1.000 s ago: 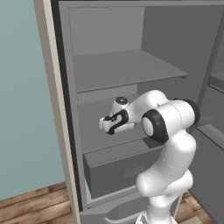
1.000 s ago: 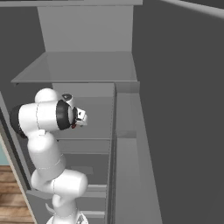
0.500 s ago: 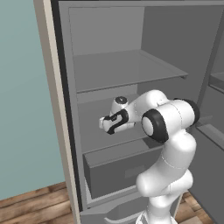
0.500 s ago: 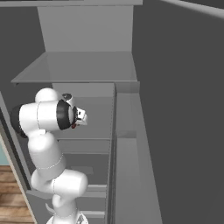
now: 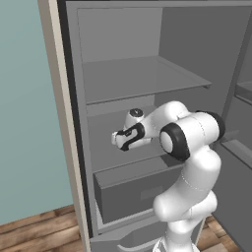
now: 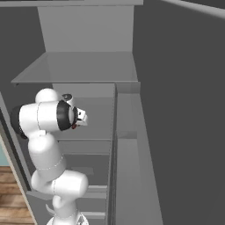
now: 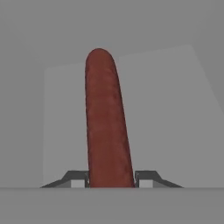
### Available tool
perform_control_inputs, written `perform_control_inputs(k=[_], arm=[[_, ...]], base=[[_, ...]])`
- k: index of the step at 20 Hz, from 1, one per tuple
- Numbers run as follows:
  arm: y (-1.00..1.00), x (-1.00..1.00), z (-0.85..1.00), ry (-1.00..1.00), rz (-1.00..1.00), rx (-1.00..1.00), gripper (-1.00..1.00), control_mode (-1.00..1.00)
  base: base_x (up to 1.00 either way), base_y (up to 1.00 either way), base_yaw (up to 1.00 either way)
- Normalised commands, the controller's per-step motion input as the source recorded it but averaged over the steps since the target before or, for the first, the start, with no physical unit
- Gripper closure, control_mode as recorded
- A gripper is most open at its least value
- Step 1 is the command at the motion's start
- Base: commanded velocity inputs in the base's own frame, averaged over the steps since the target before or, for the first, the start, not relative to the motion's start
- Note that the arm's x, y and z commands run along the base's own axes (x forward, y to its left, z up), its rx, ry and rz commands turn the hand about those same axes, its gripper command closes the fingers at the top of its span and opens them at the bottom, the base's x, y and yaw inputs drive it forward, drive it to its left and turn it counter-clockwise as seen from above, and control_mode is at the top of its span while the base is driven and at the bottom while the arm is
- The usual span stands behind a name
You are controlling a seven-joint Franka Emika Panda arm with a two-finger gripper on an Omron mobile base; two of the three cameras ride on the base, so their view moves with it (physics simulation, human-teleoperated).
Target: Retrieve the sausage and cheese from the fridge and place them on the cutting board on the counter.
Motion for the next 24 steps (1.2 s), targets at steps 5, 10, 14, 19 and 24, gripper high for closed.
perform_control_inputs(k=[5, 10, 14, 19, 24], arm=[[-0.09, -0.7, 0.26, -0.23, 0.0, 0.0, 1.0, -1.0], [-0.19, -0.82, 0.67, -0.21, 0.0, -0.03, 1.0, -1.0], [-0.52, -0.78, 0.94, -0.1, 0.0, -0.01, 1.0, -1.0], [-0.47, -0.8, 0.93, 0.01, 0.0, -0.01, 1.0, -1.0], [-0.35, -0.95, 0.7, 0.1, 0.0, -0.07, 1.0, -1.0]], base=[[0.0, 0.0, 0.0], [0.0, 0.0, 0.0], [0.0, 0.0, 0.0], [0.0, 0.0, 0.0], [0.0, 0.0, 0.0]])
